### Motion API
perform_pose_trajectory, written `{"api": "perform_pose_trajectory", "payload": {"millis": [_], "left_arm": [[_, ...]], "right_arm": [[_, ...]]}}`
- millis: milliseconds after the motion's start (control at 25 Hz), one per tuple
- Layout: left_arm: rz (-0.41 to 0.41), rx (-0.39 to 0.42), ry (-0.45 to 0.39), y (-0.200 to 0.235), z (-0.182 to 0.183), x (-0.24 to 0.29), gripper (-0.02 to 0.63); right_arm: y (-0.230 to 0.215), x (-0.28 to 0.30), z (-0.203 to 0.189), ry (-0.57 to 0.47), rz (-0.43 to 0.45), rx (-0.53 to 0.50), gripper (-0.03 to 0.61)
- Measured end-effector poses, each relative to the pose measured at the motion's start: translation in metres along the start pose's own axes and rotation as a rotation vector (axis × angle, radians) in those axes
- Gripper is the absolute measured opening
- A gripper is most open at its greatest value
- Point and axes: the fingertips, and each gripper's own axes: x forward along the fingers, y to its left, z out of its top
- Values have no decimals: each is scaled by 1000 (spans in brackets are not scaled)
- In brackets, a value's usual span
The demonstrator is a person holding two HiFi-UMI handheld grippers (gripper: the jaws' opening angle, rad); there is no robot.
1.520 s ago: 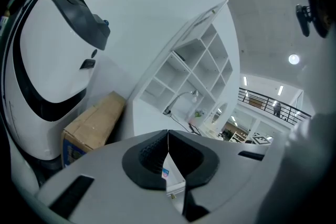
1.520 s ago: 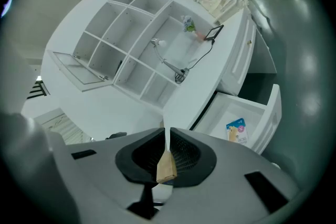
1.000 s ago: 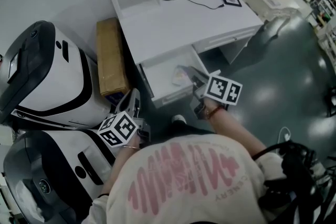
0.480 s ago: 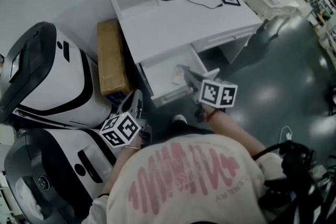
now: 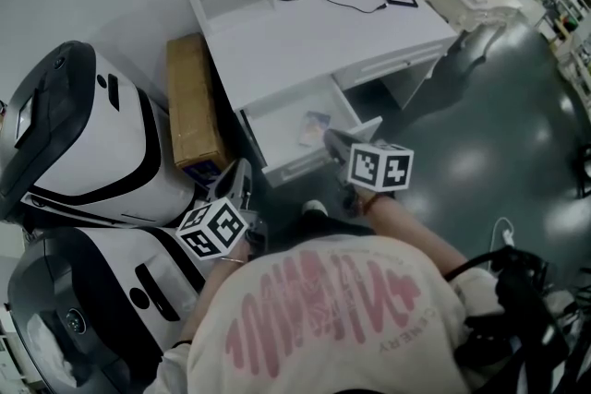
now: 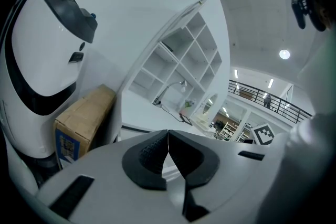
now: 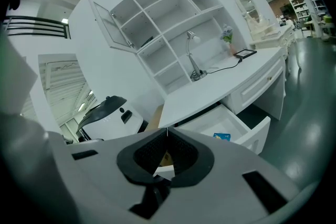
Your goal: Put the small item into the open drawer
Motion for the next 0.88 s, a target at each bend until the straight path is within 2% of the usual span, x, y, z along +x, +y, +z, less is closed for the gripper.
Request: {"api": "perform_pose_trajectory", "payload": {"millis": [880], "left_arm": [[-4,-11,2,0,-2,2,31]], "right_arm": [[-4,-2,-6,15,-11,-8,21]]}}
